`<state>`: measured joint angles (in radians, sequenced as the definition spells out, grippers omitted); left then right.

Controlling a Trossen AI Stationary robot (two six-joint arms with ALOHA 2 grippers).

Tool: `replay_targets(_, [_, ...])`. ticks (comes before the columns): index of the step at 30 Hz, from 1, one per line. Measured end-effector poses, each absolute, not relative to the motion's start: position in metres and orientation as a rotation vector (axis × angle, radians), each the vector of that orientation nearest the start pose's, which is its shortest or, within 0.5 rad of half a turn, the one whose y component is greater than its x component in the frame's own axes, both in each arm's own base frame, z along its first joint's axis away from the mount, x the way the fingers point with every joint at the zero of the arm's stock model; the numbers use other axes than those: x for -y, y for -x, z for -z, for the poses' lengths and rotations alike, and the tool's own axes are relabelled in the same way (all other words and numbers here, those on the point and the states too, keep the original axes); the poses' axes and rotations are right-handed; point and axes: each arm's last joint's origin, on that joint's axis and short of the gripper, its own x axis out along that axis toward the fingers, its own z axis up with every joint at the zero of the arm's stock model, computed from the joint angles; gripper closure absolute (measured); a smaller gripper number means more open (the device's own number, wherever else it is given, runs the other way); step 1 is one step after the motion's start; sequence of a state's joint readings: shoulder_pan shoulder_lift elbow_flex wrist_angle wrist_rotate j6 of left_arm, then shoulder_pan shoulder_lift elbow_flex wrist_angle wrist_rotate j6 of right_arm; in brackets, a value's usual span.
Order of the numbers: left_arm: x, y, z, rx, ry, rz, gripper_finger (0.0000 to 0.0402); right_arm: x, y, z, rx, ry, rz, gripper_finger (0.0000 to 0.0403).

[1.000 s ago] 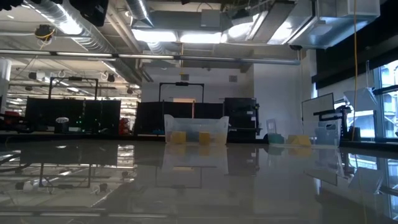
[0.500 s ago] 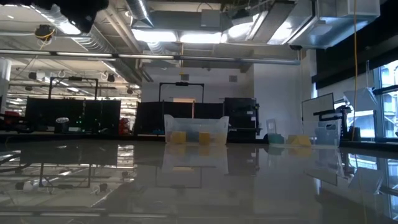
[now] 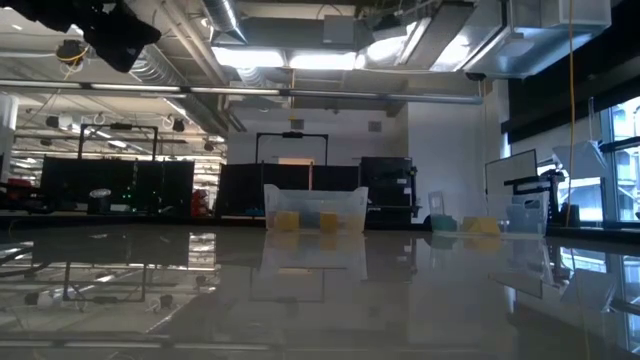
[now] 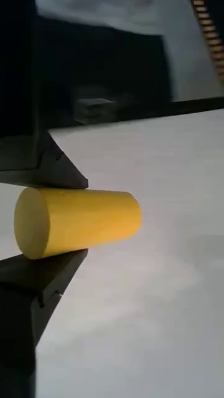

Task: Sort blocks by size
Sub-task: Put the cylinder yellow block into the bottom right transparent bin

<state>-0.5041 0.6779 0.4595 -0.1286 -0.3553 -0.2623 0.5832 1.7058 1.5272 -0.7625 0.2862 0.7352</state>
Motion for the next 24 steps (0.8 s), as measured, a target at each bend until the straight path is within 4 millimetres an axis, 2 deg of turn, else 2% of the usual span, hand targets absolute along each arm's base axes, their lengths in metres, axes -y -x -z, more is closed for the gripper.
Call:
replay_targets(4, [0.067, -0.142, -0.242, -0.335, 0.111, 0.104, 0.0183, -0.211, -0.282, -0.294, -1.117, -0.499, 0.101, 0.0263])
replay_targets(14, [0.067, -0.142, -0.242, -0.331, 0.075, 0.110, 0.0183, -0.229, -0.217, -0.280, -1.492, -0.675, 0.528, 0.0263])
replay_targets(18, [0.067, -0.142, -0.242, -0.330, 0.058, 0.112, 0.0183, -0.233, -0.210, -0.271, -1.502, -0.642, 0.537, 0.0263])
replay_targets(24, [0.067, -0.142, -0.242, -0.330, 0.055, 0.112, 0.0183, -0.228, -0.211, -0.239, -1.561, -0.650, 0.530, 0.0262])
